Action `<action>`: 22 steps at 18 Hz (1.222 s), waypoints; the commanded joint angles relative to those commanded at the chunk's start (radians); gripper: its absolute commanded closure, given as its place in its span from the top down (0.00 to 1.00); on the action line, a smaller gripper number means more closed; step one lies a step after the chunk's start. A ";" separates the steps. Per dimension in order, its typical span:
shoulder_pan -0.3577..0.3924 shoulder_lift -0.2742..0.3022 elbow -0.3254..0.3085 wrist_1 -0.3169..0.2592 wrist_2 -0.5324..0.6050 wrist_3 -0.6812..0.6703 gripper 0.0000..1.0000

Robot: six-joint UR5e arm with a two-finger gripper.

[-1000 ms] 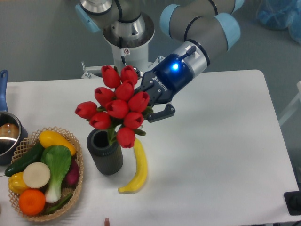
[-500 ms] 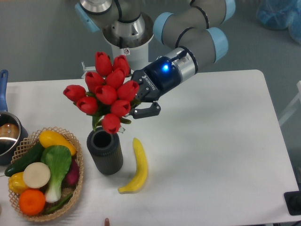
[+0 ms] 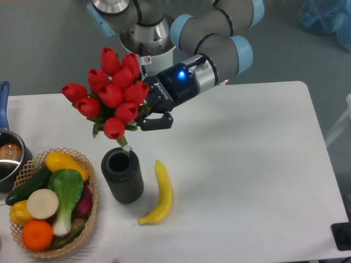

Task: Insert the flowers into the vase
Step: 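Lower the tulip stems into the vase opening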

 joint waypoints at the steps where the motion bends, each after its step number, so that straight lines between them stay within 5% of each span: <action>1: -0.002 -0.002 -0.002 0.000 0.000 0.000 0.41; 22: -0.011 -0.064 0.028 0.006 -0.003 0.035 0.41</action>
